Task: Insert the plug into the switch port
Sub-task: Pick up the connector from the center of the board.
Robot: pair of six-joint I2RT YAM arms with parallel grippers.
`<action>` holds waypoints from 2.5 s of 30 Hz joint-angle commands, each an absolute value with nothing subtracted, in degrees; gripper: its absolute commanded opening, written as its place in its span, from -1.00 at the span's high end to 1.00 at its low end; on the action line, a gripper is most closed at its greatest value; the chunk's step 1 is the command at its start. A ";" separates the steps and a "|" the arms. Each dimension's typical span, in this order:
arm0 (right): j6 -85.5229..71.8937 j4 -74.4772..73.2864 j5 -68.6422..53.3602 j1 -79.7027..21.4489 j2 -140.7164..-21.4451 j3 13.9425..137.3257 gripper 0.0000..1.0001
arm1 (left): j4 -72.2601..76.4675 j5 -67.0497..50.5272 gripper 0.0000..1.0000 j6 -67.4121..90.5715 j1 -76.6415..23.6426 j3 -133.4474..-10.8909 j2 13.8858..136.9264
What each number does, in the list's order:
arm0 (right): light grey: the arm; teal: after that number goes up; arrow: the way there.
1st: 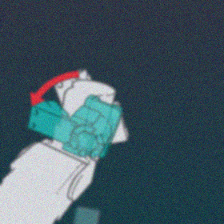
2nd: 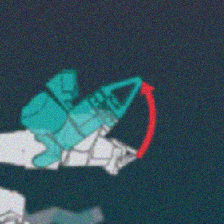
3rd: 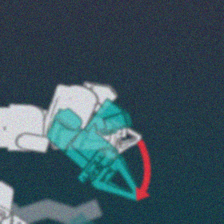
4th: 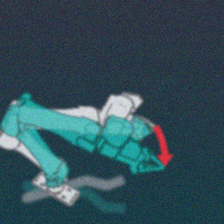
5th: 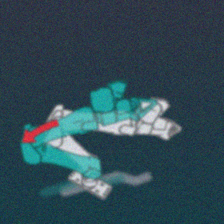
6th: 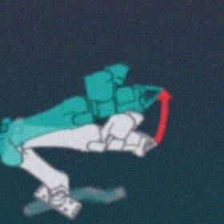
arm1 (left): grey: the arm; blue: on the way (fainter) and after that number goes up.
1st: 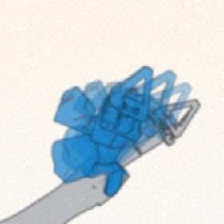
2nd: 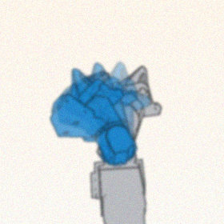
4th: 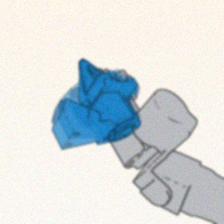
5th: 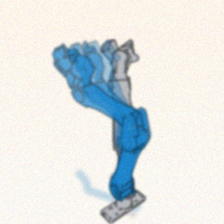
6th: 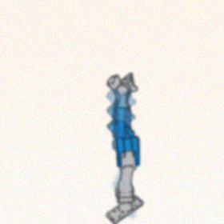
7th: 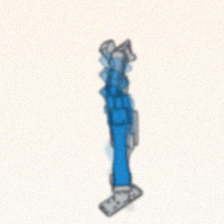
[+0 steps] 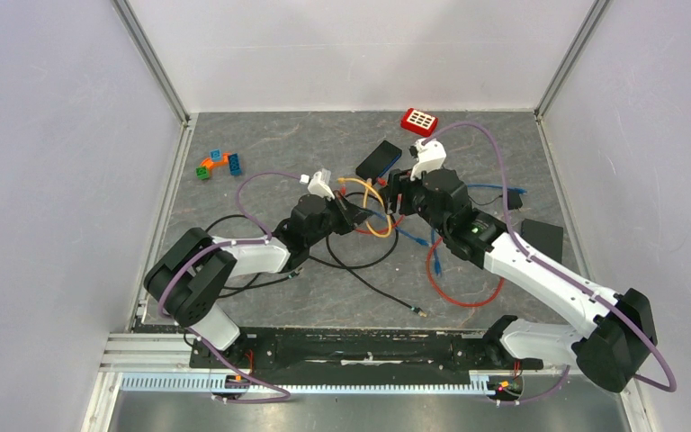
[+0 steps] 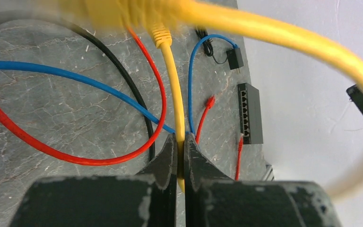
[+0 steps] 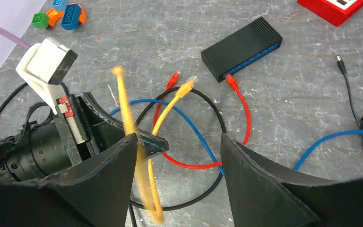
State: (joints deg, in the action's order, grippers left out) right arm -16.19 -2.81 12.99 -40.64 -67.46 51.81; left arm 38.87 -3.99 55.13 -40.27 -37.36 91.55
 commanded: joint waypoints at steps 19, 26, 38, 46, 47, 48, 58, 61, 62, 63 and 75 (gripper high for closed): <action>-32.54 3.37 9.96 -35.69 -69.90 48.98 -0.17 | 37.57 13.95 0.96 32.38 -49.59 -34.21 84.38; -37.39 12.03 6.99 -35.63 -77.20 47.68 -0.16 | 38.27 16.38 0.95 32.18 -51.06 -33.39 84.32; -41.72 17.38 -3.21 -35.68 -87.80 48.13 0.06 | 38.75 16.26 0.95 31.94 -52.11 -34.07 85.56; -36.63 22.19 -12.62 -33.16 -89.58 45.41 0.84 | 37.73 15.81 0.95 31.64 -52.11 -33.35 82.99; -37.35 21.71 -14.12 -32.38 -89.72 45.29 0.74 | 36.52 16.89 0.95 31.72 -52.12 -33.42 82.60; -38.36 20.93 -14.73 -31.92 -89.44 44.98 0.54 | 35.90 17.63 0.95 31.50 -52.12 -33.47 82.32; -42.74 25.11 -18.32 -31.83 -90.44 43.42 0.28 | 38.41 17.07 0.95 29.80 -52.12 -32.52 82.72; -42.87 26.39 -18.69 -31.77 -90.42 42.97 0.56 | 38.31 17.19 0.95 29.70 -52.08 -32.43 82.54; -42.37 26.25 -18.84 -31.78 -90.48 43.26 0.66 | 38.48 17.21 0.96 29.71 -52.08 -32.39 82.40; -41.52 25.79 -19.13 -31.65 -90.60 43.77 0.76 | 38.65 17.06 0.95 29.71 -52.18 -32.20 82.18; -9.51 7.98 -45.64 -22.12 -86.73 47.70 1.00 | 8.53 14.27 -0.05 27.33 -47.35 -41.77 64.97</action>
State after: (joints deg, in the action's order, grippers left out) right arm -26.72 18.04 -33.54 -23.64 -89.54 44.05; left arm 17.21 16.40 30.02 -51.03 -37.87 71.31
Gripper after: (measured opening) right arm 0.022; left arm 0.502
